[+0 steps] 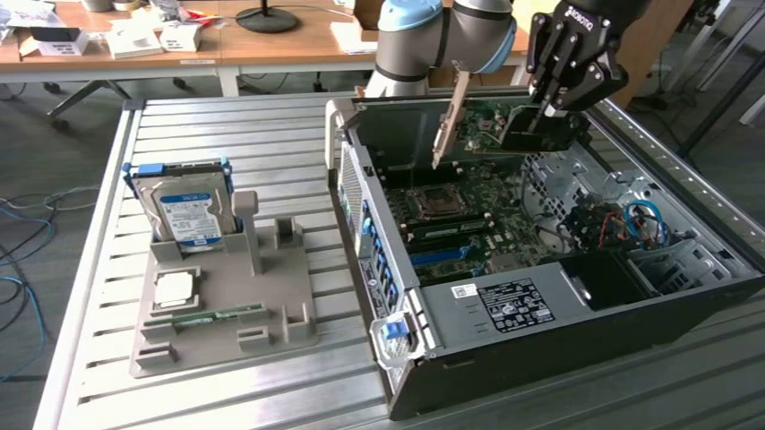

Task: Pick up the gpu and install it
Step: 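Insert the gpu into the slot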

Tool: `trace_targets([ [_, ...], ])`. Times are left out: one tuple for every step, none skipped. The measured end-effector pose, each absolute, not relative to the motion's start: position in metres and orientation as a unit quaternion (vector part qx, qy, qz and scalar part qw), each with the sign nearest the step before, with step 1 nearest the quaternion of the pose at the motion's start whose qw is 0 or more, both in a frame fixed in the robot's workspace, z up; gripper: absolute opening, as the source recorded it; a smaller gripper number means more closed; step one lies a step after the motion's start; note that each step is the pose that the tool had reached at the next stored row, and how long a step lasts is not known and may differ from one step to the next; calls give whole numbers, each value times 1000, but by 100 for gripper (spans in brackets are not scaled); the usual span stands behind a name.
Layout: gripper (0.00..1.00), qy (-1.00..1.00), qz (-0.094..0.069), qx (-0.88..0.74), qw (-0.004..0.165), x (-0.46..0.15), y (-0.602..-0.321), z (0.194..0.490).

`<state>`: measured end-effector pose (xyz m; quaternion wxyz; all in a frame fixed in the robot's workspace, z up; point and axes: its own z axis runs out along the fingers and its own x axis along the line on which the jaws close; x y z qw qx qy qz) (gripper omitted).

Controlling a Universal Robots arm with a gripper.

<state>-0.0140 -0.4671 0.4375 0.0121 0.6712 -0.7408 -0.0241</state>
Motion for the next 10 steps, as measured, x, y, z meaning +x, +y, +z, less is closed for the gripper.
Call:
trace_targets([
  [26, -740, -24, 672, 12, -14, -467, 437],
  [26, -739, -24, 673, 12, -14, -467, 437],
  [26, -737, -24, 675, 11, -14, -467, 437],
  [26, -736, -23, 677, 11, -14, -467, 437],
  [26, -734, -23, 679, 10, -15, -467, 437],
  [26, -733, -23, 680, 10, -15, -467, 437],
  [26, -732, -23, 681, 10, -15, -467, 437],
  [26, -732, -23, 681, 10, -15, -467, 437],
  [26, -732, -23, 681, 9, -15, -467, 437],
  [26, -732, -23, 681, 7, -15, -467, 437],
])
